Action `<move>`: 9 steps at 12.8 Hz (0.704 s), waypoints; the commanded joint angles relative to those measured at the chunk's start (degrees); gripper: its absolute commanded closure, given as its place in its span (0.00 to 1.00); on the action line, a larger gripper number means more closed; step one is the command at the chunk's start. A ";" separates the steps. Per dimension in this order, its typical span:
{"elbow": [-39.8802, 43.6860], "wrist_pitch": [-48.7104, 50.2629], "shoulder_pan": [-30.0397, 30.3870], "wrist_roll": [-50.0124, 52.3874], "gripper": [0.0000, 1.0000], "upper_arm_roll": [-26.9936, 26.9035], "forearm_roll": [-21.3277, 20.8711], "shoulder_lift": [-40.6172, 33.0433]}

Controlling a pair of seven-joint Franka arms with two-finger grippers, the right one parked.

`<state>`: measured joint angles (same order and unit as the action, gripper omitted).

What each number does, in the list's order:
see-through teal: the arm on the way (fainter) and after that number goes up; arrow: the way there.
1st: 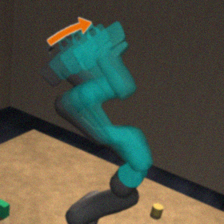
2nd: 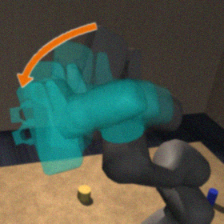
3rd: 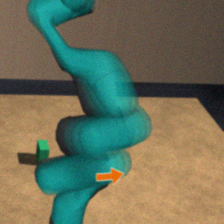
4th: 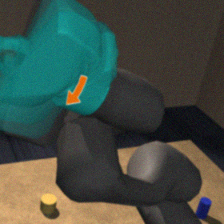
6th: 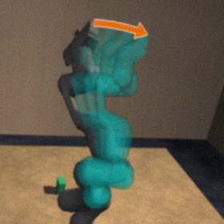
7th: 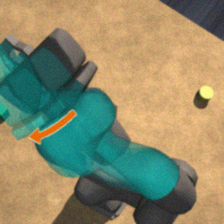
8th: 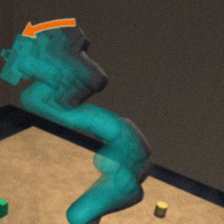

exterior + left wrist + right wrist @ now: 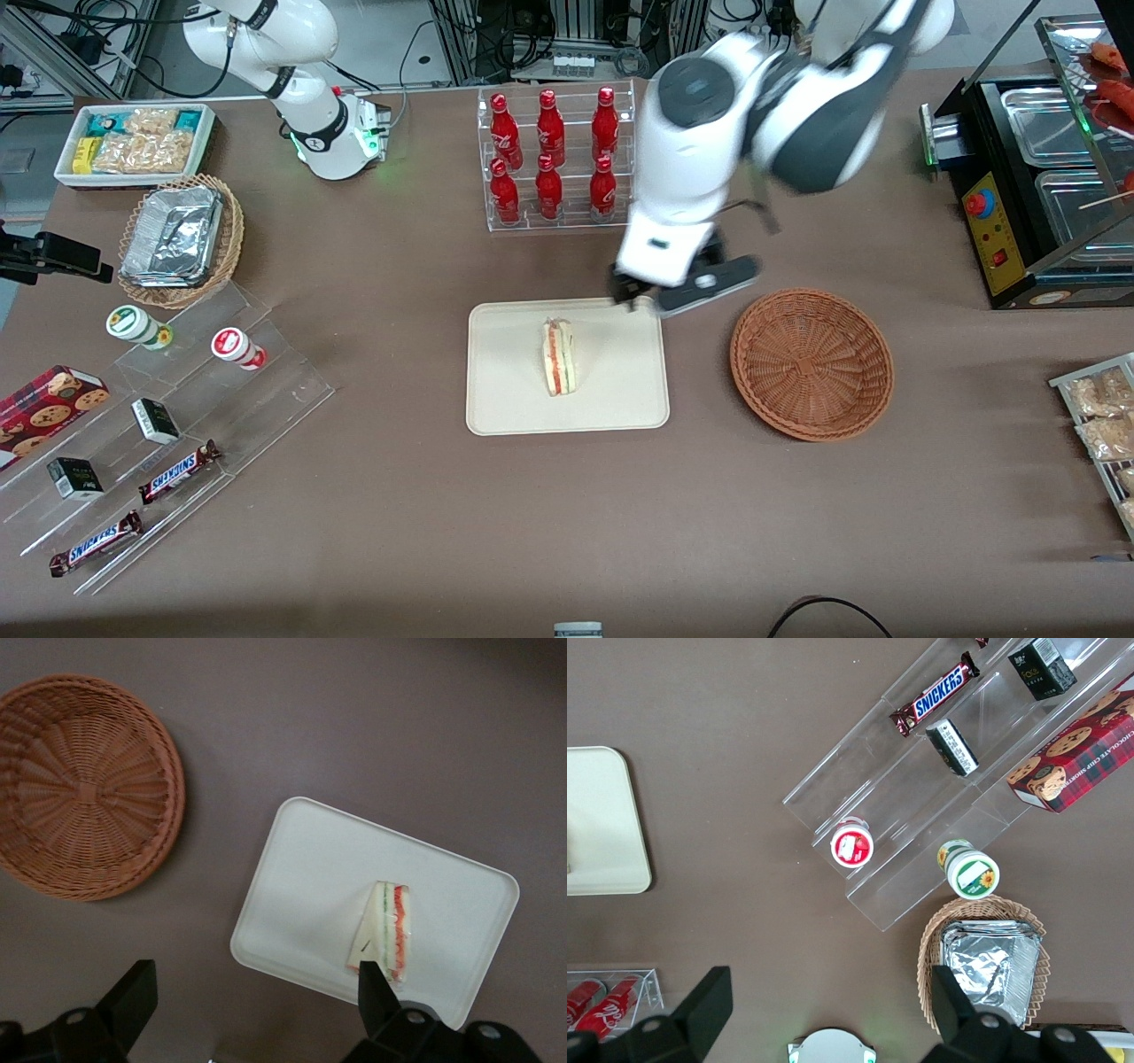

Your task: Place sandwich from basket to tray

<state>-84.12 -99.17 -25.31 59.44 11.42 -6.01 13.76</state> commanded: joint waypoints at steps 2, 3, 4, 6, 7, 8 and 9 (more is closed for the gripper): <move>-1.93 7.83 8.59 -15.27 0.00 0.27 4.86 -6.98; -1.93 9.59 11.23 -19.85 0.00 0.36 5.04 -8.47; -1.93 10.56 13.34 -23.02 0.00 0.27 5.05 -9.36; -1.93 11.71 17.38 -30.05 0.00 0.27 5.05 -10.85; -1.93 13.28 19.32 -34.00 0.00 0.27 5.05 -11.82; -2.01 14.95 21.60 -39.26 0.00 0.27 5.05 -12.96; -2.02 16.01 24.15 -43.84 0.00 0.27 5.05 -13.66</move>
<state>-84.52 -85.11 -5.30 23.07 11.10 -1.98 3.10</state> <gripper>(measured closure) 0.000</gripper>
